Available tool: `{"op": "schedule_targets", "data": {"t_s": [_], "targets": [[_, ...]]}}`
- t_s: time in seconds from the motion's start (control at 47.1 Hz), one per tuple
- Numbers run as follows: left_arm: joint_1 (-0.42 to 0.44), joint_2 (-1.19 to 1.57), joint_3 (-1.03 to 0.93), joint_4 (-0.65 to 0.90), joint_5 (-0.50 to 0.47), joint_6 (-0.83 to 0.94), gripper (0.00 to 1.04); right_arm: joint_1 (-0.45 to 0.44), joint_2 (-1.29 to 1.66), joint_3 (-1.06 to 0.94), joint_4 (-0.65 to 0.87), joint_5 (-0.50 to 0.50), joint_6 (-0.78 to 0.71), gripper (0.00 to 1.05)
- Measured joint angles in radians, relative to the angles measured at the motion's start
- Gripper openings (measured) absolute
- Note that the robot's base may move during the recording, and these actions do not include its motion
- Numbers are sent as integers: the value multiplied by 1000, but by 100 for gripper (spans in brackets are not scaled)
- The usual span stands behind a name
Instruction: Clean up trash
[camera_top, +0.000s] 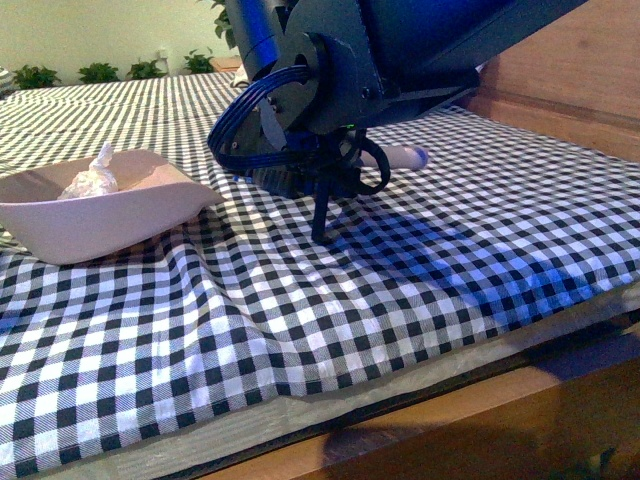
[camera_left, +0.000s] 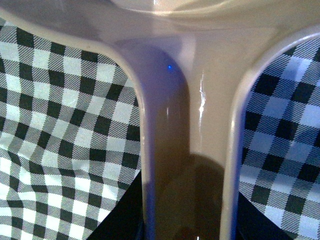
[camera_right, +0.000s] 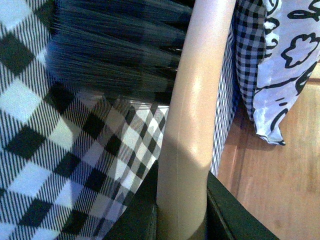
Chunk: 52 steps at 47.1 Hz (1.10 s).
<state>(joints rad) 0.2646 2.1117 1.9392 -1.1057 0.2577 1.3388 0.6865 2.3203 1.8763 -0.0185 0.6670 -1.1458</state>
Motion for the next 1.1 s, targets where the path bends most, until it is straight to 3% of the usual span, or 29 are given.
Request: {"op": "schedule_targets", "data": {"t_s": [0.297,0.446,0.637,0.807,0.956,1.104], "targets": [[0,0,20,-10,-1,3,25,-1,-34,-54,68,-25,-90,17],[0,0,13,53,58,-23,25,6,-40,-55,62,-43,-70,17],[2,-91,-145,301,220,-136,25,14,-79,-55,-22,-122,131,17],[13,-233,-305,522,291,-242,25,6,-182,-89,8,-169,323,17],[29,-342,-399,683,307,-368,25,-12,-278,-117,32,-191,412,17],[38,-496,-533,912,246,-612,25,-32,-448,-204,68,-241,560,17]]}}
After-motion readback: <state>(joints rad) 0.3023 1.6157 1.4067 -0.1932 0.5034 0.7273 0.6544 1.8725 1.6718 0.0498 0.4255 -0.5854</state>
